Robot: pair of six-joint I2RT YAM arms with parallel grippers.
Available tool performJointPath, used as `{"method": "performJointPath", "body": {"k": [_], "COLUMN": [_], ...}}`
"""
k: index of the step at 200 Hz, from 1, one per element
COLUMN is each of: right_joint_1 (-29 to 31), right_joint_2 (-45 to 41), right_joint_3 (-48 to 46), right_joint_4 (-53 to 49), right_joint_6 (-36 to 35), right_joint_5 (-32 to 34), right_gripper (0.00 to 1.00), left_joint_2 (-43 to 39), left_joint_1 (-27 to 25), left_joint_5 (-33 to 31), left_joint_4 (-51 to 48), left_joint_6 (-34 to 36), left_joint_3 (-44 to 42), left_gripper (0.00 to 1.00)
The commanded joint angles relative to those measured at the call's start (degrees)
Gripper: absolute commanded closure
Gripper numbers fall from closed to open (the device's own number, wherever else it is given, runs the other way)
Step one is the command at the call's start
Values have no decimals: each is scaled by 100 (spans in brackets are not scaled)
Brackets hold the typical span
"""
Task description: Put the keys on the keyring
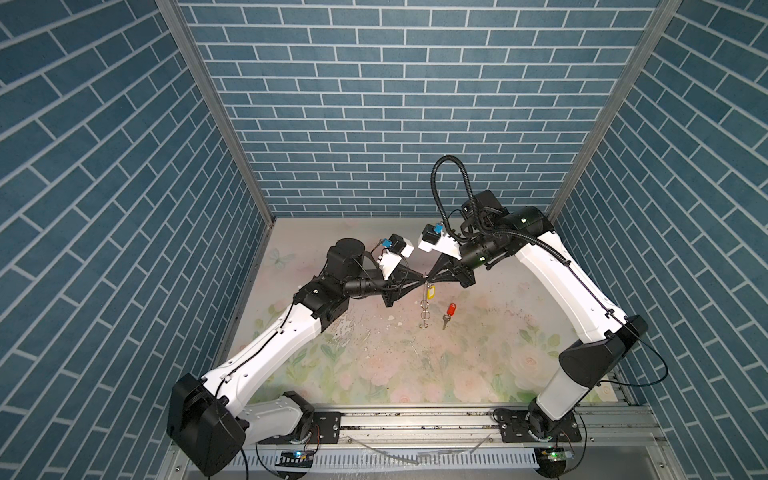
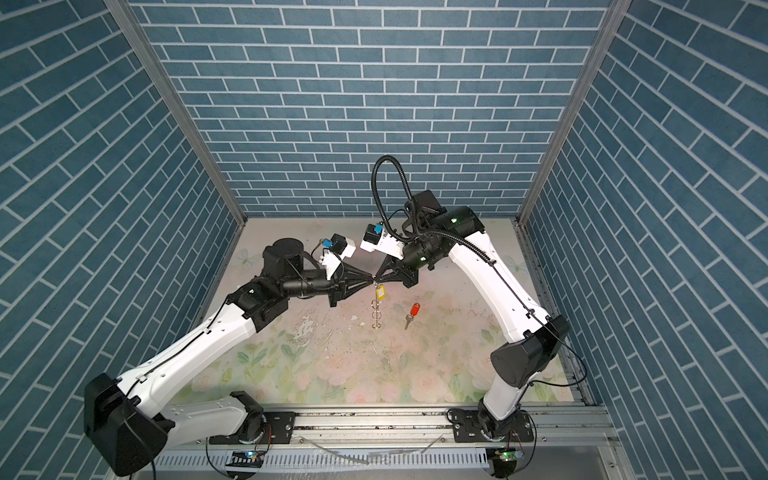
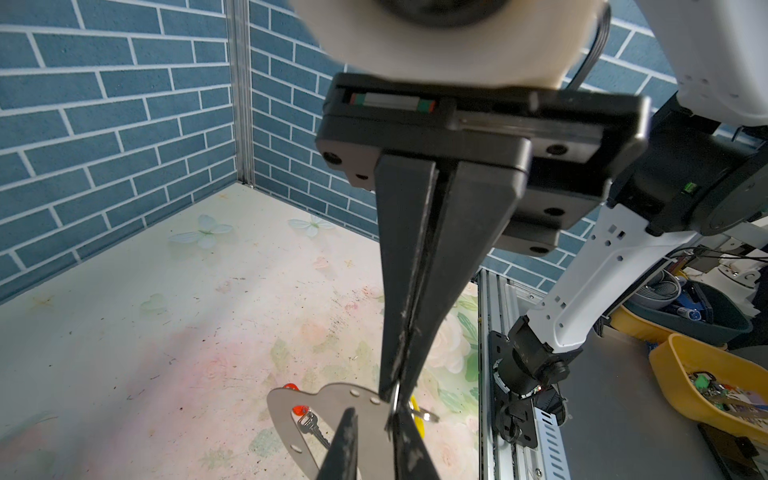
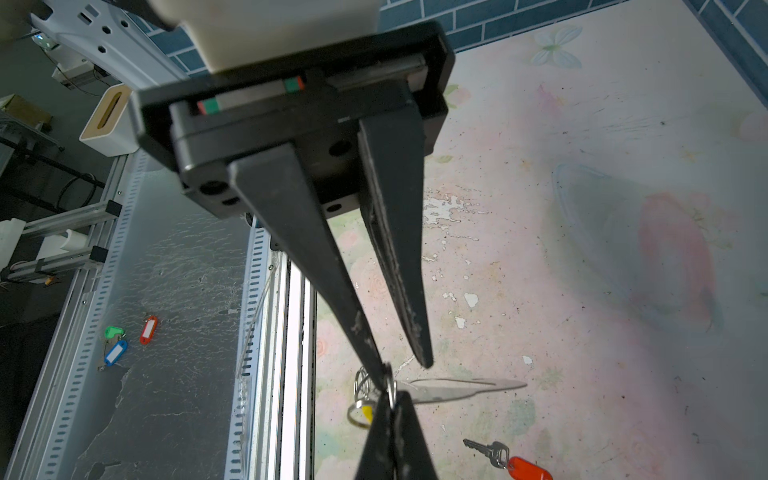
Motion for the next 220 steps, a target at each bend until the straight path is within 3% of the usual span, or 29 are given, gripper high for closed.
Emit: {"method": "performJointPath", "body": {"k": [1, 28, 63, 139, 180, 220], "right_joint_1": [48, 55, 41, -64, -136, -205], "right_joint_2": [27, 27, 18, -412, -643, -988], "right_joint_3": [159, 145, 80, -472, -843, -1312], "right_joint_4": [-78, -71, 45, 841, 1221, 1779], "right_joint_6": [-424, -442, -375, 90, 299, 660], "right_joint_5": [-420, -459, -478, -330, -330, -213], "right_gripper": [100, 100, 100, 100, 86, 83], "left_joint_2": [33, 73, 180, -187, -298, -302], "left_joint_1": [-48, -48, -145, -156, -153, -157], "left_joint_5": [92, 270, 332, -142, -366, -566], "left_joint_4": [265, 377, 701, 2051, 2717, 3096], "left_joint_6": [-20, -49, -111, -385, -621, -803], "left_joint_3": [153, 162, 101, -683, -953, -1069], "left_gripper": [85, 85, 100, 100, 100, 100]}}
